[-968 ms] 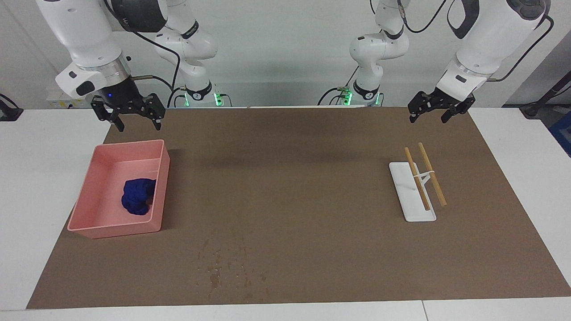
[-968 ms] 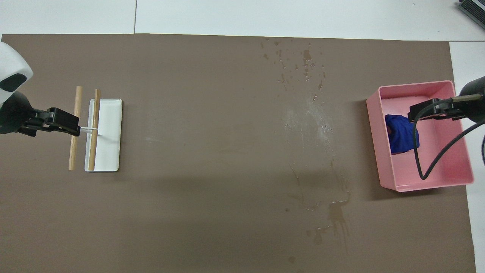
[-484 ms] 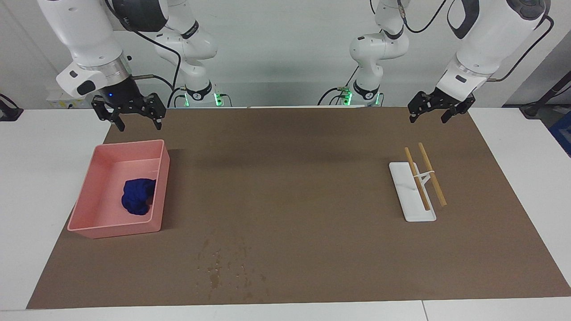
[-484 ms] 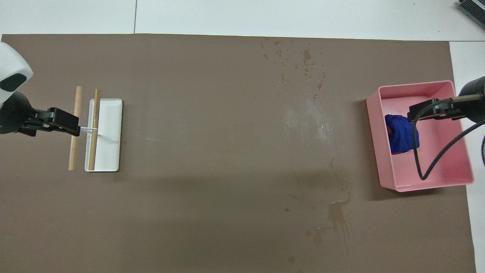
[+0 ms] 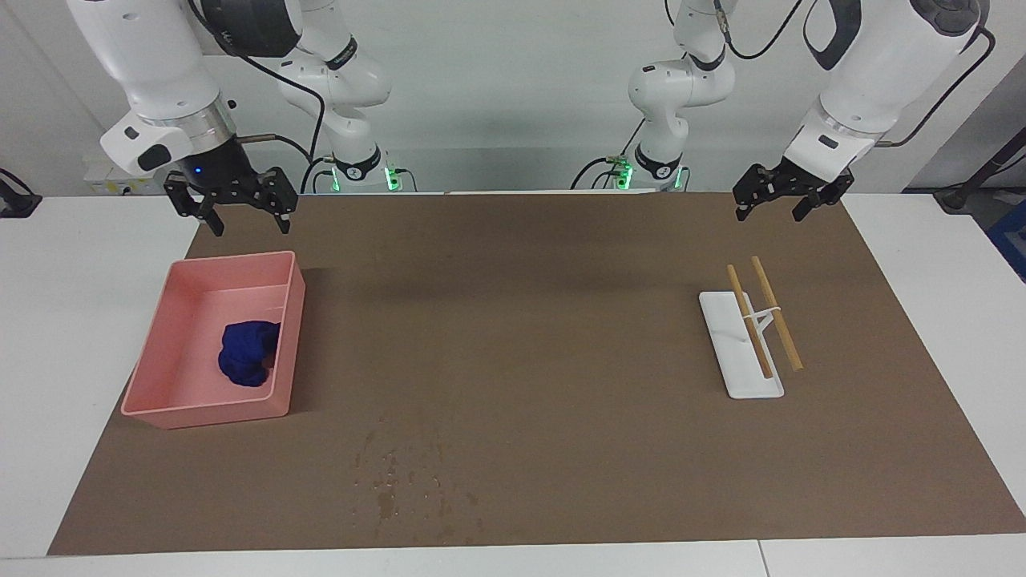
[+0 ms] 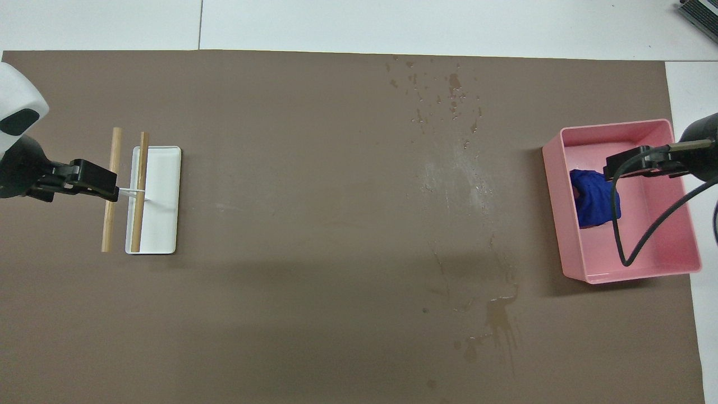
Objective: Wipe water with towel using both arms
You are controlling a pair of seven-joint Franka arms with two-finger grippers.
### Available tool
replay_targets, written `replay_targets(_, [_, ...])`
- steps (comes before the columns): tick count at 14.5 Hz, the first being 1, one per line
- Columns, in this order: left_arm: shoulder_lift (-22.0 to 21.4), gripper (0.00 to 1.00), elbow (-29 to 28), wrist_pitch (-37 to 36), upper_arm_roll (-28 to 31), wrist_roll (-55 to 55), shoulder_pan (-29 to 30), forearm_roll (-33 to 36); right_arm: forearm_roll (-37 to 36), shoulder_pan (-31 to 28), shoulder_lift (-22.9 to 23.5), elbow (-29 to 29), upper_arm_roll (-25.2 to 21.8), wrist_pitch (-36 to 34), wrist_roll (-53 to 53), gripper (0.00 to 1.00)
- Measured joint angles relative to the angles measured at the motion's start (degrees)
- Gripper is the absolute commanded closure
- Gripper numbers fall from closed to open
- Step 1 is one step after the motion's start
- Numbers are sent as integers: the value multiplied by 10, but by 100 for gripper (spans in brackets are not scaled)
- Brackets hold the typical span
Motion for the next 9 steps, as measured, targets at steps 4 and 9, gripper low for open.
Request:
replay_targets(4, [0,0,0,0,0,0,0,0,10,-1,0,0,-1,0,0,0])
replay_targets(9, [0,0,0,0,0,0,0,0,14,-1,0,0,-2,0,0,0])
